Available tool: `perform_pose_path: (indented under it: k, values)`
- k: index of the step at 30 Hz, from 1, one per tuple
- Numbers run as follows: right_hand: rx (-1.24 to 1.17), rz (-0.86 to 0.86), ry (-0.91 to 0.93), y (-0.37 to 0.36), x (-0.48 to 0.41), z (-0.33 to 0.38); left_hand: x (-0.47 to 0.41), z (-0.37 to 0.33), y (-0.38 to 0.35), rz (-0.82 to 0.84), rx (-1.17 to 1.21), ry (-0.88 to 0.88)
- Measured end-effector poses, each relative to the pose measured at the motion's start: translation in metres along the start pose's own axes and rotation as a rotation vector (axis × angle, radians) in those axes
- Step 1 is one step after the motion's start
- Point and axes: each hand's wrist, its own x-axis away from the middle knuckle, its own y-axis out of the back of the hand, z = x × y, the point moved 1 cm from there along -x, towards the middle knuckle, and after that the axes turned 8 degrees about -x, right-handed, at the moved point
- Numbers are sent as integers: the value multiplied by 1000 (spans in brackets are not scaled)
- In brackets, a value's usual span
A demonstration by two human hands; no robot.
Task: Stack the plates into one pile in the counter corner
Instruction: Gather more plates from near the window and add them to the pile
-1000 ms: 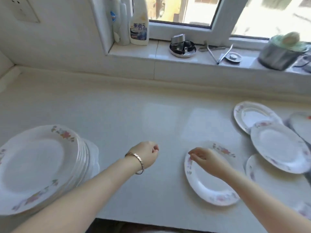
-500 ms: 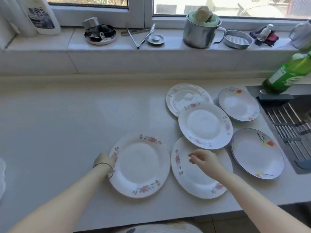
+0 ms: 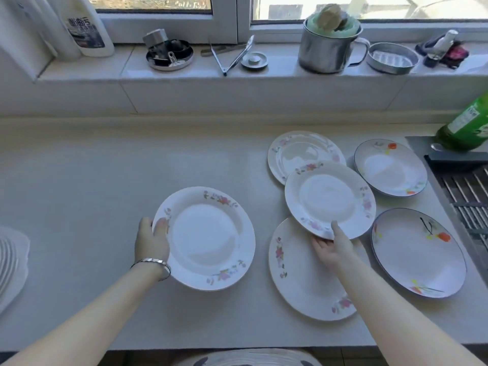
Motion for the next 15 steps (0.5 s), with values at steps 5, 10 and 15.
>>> perform_pose_path:
  k: [5,10,15]
  values:
    - [45,31,99,3,-5,-4,-3,-4,19,-77,47,5]
    - [153,154,137,1,7,-11,-7,2,44,-113,99,71]
    - [249,413,71,-37,49,-63,-22,4,86,-187,153,82]
